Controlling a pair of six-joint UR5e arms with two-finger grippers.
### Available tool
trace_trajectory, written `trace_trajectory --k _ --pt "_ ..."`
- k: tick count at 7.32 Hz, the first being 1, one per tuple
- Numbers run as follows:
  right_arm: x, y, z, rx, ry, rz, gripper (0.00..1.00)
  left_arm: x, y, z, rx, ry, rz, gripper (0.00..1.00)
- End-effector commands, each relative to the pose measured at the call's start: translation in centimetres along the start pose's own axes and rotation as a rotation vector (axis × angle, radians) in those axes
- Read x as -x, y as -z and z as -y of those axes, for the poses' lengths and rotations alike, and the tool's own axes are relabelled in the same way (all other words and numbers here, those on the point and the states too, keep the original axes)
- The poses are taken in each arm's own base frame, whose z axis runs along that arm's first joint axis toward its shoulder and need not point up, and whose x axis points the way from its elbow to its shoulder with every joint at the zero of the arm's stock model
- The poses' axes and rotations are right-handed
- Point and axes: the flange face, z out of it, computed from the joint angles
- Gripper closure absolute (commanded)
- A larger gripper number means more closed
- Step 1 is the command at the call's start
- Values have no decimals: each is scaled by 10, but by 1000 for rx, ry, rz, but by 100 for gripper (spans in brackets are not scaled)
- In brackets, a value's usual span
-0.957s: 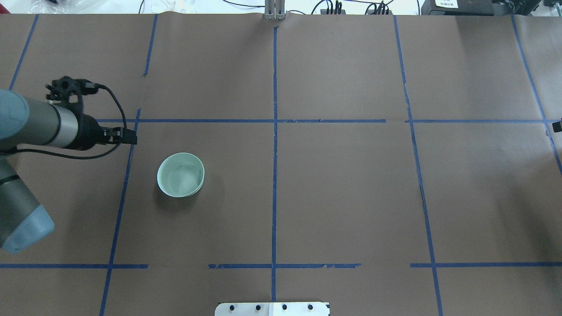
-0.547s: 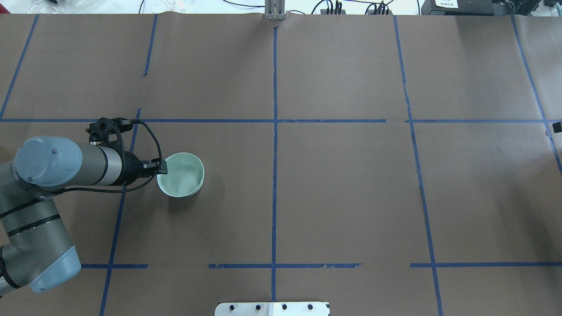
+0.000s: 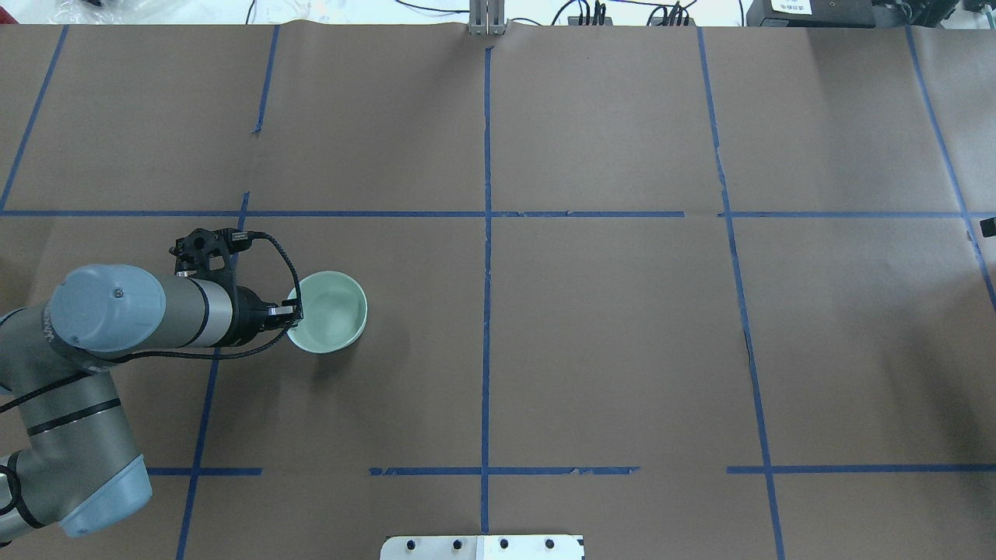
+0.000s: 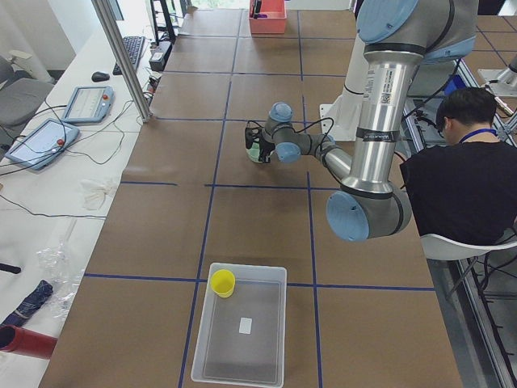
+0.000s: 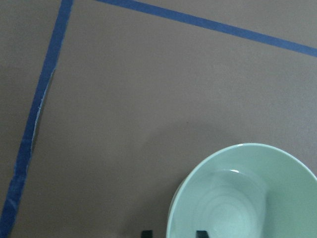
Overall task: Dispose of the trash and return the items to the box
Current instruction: 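Reach the left gripper to the pale green bowl and grasp its rim, then lift the green bowl with the left gripper and place it in the clear bin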
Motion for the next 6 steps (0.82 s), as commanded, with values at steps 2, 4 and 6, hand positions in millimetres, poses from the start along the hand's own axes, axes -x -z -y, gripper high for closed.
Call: trace_trajectory --k 2,4,6 --pt "-1 0 -1 2 -3 -1 0 42 88 116 -36 -137 34 100" --pt "-2 -1 -3 6 -8 -1 0 81 167 199 -140 -160 99 100" --pt "-2 -1 -3 6 -8 -1 0 151 199 229 -128 -403 187 100"
